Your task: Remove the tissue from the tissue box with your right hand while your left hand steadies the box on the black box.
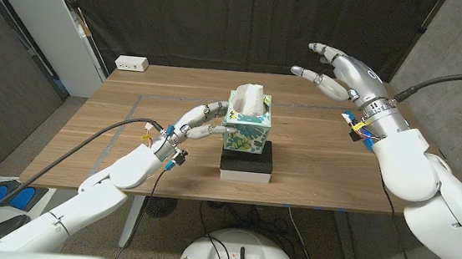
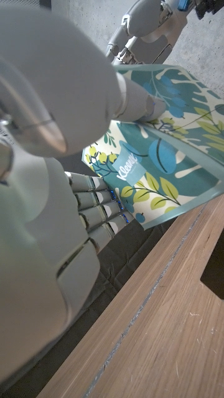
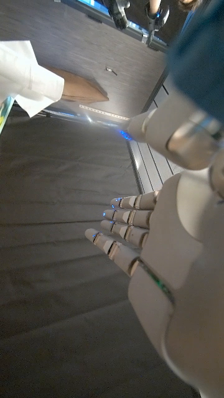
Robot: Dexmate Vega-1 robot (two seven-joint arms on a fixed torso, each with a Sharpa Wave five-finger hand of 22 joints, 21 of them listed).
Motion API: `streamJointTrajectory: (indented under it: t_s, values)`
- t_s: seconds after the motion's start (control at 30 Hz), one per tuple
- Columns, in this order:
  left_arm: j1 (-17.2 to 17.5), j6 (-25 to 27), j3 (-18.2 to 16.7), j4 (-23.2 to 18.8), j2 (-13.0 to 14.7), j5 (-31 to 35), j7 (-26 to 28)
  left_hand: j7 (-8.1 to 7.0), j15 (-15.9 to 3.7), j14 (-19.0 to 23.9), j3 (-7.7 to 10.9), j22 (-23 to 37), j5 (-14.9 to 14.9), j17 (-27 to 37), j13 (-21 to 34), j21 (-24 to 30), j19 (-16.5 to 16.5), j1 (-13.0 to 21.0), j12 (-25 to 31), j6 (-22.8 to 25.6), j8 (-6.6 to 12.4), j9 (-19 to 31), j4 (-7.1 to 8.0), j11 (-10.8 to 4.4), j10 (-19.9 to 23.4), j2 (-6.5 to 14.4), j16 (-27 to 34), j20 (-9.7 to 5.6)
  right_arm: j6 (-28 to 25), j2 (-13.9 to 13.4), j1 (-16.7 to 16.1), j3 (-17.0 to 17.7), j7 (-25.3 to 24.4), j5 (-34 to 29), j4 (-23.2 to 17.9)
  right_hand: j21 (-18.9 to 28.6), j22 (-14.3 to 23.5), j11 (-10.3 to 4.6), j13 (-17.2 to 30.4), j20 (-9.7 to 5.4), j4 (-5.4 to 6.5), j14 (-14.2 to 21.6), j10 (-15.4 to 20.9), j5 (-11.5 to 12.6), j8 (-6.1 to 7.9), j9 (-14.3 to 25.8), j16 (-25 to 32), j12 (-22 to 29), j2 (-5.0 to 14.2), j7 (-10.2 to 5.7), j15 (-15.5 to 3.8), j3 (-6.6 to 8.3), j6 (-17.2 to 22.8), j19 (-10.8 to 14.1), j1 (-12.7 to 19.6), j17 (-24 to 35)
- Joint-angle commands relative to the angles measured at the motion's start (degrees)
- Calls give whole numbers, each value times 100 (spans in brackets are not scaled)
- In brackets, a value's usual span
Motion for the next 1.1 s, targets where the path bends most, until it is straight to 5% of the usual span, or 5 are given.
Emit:
streamJointTrajectory:
  t_s: [0.03,1.1]
  values:
    - [60,-2,-7,-46,8,22,29,-71,-65,33,-4,15,17,25,28,-1,16,23,-1,120,14,27,20,-1,42,59,-23,-21,99,-287,411,-293,142,193,34,9,22,11,14,6,25,-4,41,15,-14,17,-1,10,2,27,19,35,9,29,30,24]
    - [103,150,-10,-179,22,93,86,-76,-65,44,-30,14,20,29,45,-1,22,30,-18,148,-3,29,27,12,71,87,-35,-20,480,-720,693,-413,298,476,92,-2,21,-2,24,14,20,-3,40,19,-7,20,-10,-8,-13,23,15,32,30,32,41,24]
